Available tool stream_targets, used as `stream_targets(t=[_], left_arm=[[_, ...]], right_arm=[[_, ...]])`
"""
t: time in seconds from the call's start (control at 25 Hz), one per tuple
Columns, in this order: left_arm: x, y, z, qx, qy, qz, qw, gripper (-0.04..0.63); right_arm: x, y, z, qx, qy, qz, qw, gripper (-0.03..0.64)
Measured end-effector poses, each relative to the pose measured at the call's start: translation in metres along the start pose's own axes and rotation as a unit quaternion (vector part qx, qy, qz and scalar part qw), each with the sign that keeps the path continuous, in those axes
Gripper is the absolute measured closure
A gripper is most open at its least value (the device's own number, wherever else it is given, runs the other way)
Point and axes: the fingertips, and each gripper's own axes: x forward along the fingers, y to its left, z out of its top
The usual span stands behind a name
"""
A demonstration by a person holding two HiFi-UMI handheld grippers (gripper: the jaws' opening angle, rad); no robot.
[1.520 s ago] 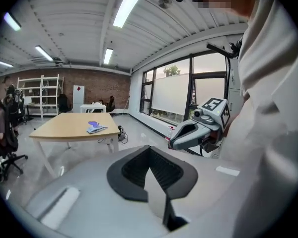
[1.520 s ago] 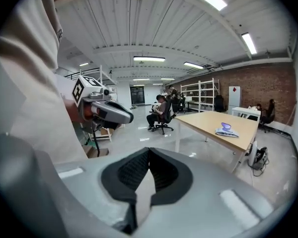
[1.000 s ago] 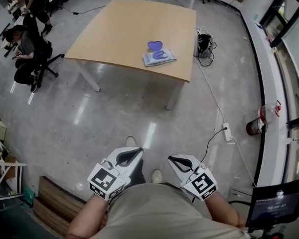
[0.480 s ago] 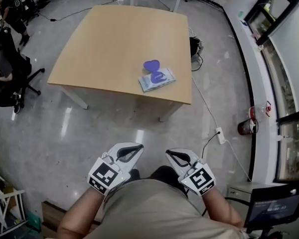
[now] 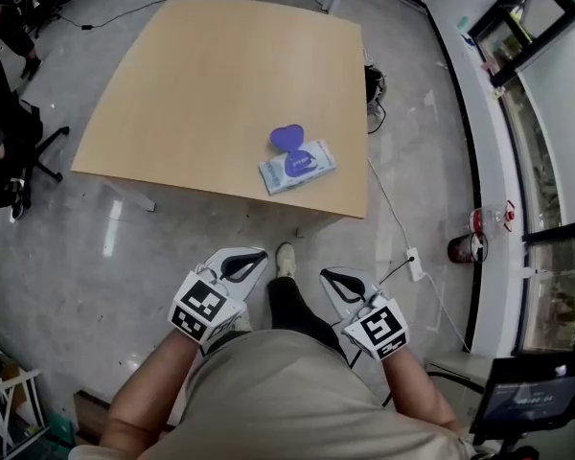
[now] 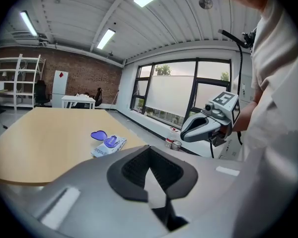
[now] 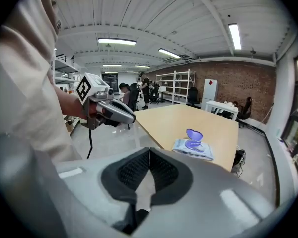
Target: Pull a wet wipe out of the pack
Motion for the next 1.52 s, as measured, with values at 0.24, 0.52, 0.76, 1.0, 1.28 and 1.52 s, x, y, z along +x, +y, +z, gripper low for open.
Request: stream_targets(t=[0.24, 0.52, 0.76, 1.0, 1.28, 1.52], left_arm=[[0.071, 0.060, 0.006, -0.022, 0.039, 0.016, 0.9989, 0.589], [0.159, 0.118, 0.000, -0.057, 0.096, 0.044, 0.9928, 0.589], [0.212, 0.156, -0.023, -0.100, 0.126, 0.076, 0.9840, 0.589], [0.241, 0.183, -0.054, -0.127, 0.161, 0.091, 0.9744, 0.589], [0.249, 0.192, -0.071, -0.139, 0.184, 0.097, 0.9682, 0.589], [0.243, 0.189, -0.077, -0.146, 0.187, 0.102, 0.9661, 0.589]], right_arm=[[0.046, -0.094, -0.002, -0.016, 0.008, 0.005, 1.000, 0.614], [0.102, -0.214, -0.002, -0.056, 0.027, 0.028, 0.998, 0.600], [0.154, -0.270, -0.022, -0.067, 0.054, 0.070, 0.994, 0.591], [0.202, -0.287, -0.041, -0.077, 0.086, 0.112, 0.987, 0.560], [0.232, -0.295, -0.060, -0.082, 0.119, 0.144, 0.979, 0.551], [0.242, -0.280, -0.065, -0.108, 0.131, 0.168, 0.971, 0.540]])
